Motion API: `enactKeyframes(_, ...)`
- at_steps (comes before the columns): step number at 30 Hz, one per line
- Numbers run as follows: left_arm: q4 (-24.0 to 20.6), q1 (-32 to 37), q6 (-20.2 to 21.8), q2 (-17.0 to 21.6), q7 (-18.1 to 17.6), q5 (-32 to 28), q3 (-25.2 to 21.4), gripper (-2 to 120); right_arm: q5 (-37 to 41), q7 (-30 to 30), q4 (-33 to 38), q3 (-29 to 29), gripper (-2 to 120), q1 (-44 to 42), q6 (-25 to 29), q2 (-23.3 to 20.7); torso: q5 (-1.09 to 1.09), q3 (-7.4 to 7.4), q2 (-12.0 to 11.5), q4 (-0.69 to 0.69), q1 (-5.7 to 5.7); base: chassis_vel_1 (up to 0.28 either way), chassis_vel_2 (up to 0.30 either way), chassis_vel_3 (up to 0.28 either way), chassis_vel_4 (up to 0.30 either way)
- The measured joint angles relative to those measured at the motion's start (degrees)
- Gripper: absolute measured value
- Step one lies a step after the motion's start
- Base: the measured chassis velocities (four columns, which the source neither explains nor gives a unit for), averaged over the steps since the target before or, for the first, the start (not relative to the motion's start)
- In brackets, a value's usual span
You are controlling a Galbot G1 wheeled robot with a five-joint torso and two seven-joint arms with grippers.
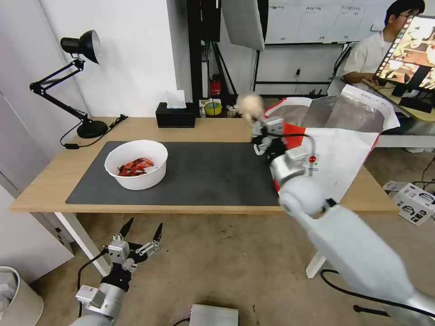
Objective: Pick up the trash from the table and place it into the takeout bag.
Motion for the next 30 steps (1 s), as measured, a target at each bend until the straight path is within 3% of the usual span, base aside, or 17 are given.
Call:
enactKeyframes(11, -0.2, 0.2, 0.0, -0.3, 0.0, 0.3, 0.4, 100, 0.4, 4.3, -2.2, 6.9, 2, -2.1, -3.4, -3.2, 0.0, 0.01, 0.0, 0.01, 0.0, 0.0, 0.0, 0.0, 0.0)
enactKeyframes(22, -0.2, -0.3, 0.0, -0.4, 0.0, 0.2, 0.7, 100, 2.0, 7.0, -3.7, 7.8, 2, -2.5, -5.1, -4.1, -0.01, 0.01, 0.0, 0.01, 0.0, 0.0, 0.0, 0.0, 0.0)
enactKeyframes(24, -0.2, -0.3, 0.0, -0.4, 0.0, 0.2, 0.7, 100, 2.0, 7.1, -3.7, 7.8, 5, -2.6, -5.1, -4.1, -0.01, 0.01, 0.0, 0.01, 0.0, 0.0, 0.0, 0.0, 0.0)
enactKeyframes(30, -0.1, -0.4, 0.0, -0.4, 0.0, 0.1, 0.9, 100, 1.9, 7.2, -3.7, 7.8, 28, -2.9, -5.7, -4.0, -0.01, 0.01, 0.0, 0.02, 0.01, 0.0, 0.0, 0.0, 0.0)
